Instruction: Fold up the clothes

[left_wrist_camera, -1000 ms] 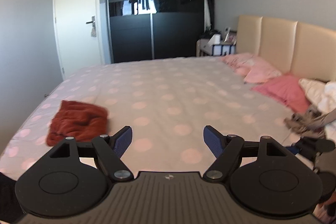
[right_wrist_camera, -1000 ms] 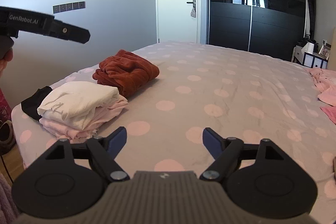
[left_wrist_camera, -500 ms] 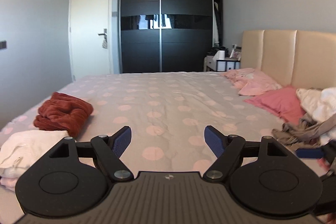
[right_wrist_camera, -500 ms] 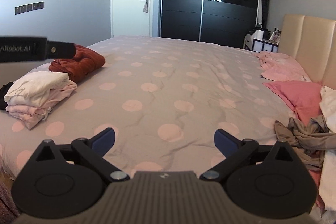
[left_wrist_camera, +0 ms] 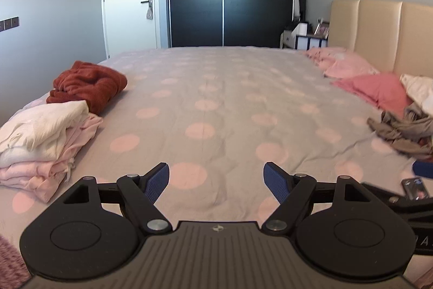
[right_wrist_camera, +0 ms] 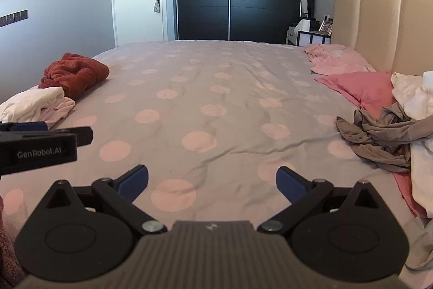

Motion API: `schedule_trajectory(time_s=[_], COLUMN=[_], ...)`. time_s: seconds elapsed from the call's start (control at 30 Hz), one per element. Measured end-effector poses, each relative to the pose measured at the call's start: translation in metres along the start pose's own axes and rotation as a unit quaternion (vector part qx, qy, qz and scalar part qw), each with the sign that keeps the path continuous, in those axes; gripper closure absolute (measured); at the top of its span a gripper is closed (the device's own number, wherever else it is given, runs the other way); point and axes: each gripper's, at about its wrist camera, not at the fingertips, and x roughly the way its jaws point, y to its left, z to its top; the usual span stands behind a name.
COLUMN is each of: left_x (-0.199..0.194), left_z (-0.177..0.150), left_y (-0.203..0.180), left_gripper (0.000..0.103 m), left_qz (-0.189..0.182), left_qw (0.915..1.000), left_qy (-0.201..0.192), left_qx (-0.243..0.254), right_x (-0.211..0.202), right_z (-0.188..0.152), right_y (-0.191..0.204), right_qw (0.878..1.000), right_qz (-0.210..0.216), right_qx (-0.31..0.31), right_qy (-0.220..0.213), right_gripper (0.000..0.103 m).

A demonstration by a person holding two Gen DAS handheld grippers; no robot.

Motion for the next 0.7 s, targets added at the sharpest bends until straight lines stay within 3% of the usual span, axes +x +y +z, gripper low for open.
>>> schedule_trajectory(time_s=[0.27,0.7], left_x=[0.026,0.038], left_z=[-0.010,-0.010], left_y=[-0.002,0.006], left_gripper=[0.027,0.027], left_qz=[0.001,0.012], left_qw=[0.9996,0.9987], left_qy=[0.027,0.049], left_qx=[0.000,-0.009], right_x=[0.019,0.053], right_z=[-0.002,-0.002], right_y=[0.007,0.025], right_qw=[1.000,1.000], right_qz=[-0.014,-0.016], right_qx=[-0.003,0.000], right_qy=[-0.025,0.011], right_gripper=[0.001,0.001])
